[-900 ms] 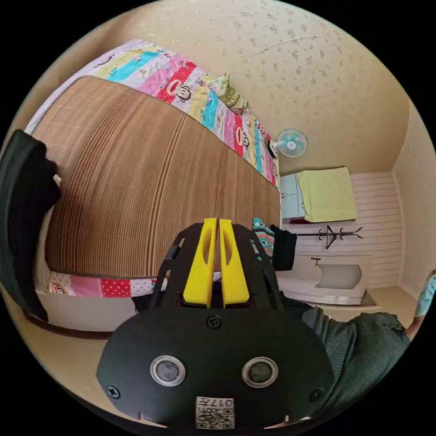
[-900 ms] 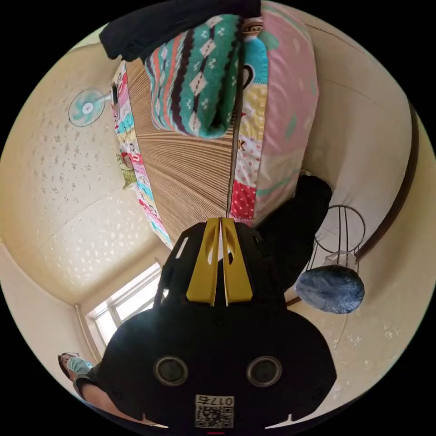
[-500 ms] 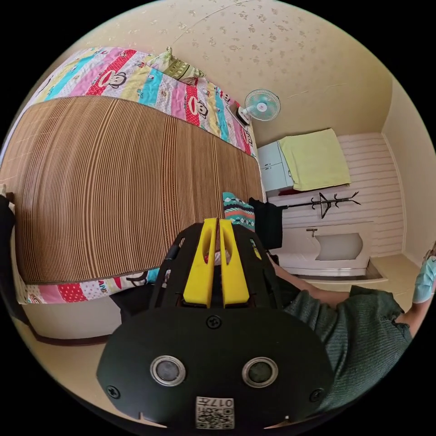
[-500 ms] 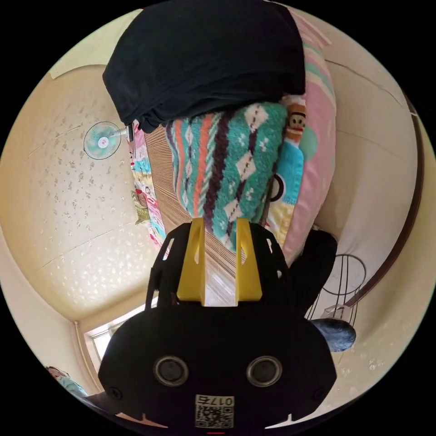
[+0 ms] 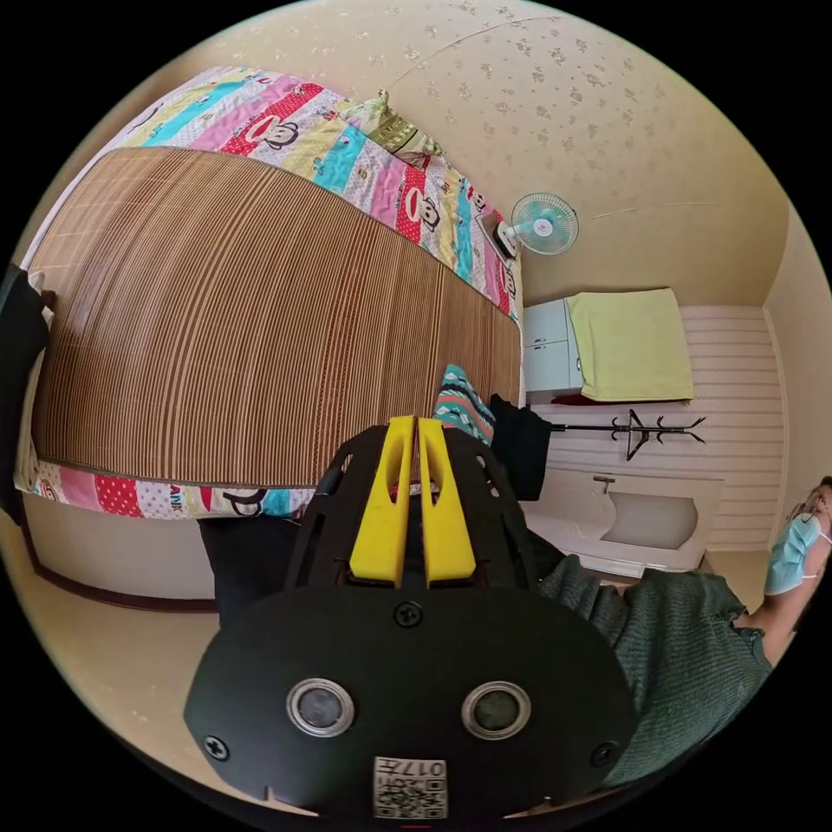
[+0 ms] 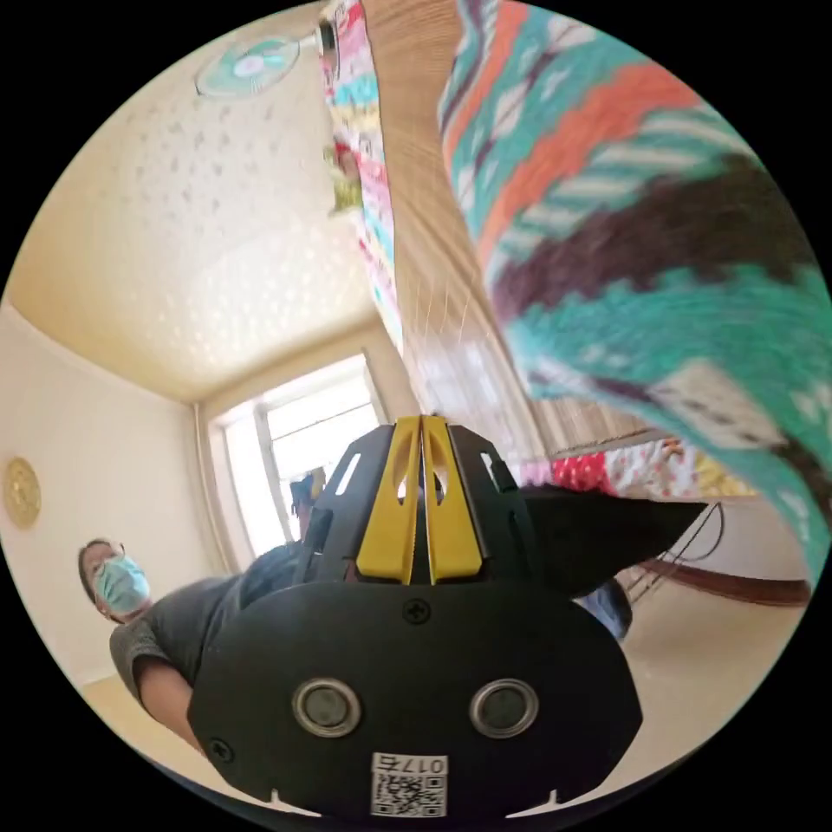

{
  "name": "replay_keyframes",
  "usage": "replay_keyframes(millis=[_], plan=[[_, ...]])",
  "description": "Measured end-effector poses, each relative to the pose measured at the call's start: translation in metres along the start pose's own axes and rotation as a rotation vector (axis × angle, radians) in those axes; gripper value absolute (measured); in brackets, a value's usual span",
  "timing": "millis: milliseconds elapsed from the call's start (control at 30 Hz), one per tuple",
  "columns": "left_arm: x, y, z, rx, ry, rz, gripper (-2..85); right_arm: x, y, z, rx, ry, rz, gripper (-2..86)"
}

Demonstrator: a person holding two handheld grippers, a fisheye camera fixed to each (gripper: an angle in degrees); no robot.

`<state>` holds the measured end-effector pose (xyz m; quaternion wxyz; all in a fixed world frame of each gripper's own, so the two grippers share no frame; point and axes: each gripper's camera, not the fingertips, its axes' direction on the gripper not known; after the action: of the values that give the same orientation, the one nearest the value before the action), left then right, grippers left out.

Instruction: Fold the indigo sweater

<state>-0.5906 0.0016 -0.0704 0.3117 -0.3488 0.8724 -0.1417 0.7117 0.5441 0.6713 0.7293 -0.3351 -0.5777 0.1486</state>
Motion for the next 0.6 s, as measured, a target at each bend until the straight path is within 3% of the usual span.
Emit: replay_keyframes(millis=[33, 100, 233, 333, 400, 500, 600], plan=[[-0.008, -0.013, -0.002, -0.003, 0.009, -0.005, -1.0, -0.016, 0.002, 0.026, -0.114, 0.154, -0.06, 0.7], [-0.018, -0.033, -0.009, 0.001, 0.012, -0.002, -1.0, -0.04, 0.012, 0.029, -0.069, 0.391, -0.142, 1.2], [-0.035, -0.084, -0.033, 0.005, -0.028, 0.039, -1.0, -0.052, 0.047, -0.07, 0.471, 0.635, -0.018, 4.9], [-0.047, -0.122, -0.049, 0.002, -0.041, 0.08, -1.0, -0.039, 0.07, -0.132, 0.707, 0.874, 0.175, 11.9], [-0.054, -0.144, -0.058, -0.003, -0.044, 0.105, -0.9, -0.011, 0.064, -0.153, 0.654, 0.847, 0.257, 13.3], [-0.069, -0.184, -0.071, -0.028, -0.06, 0.12, -0.7, 0.038, 0.044, -0.154, 0.502, 0.529, 0.222, 11.7], [-0.083, -0.226, -0.083, -0.067, -0.053, 0.138, 0.5, 0.017, 0.037, -0.126, 0.447, 0.507, 0.062, 6.9]])
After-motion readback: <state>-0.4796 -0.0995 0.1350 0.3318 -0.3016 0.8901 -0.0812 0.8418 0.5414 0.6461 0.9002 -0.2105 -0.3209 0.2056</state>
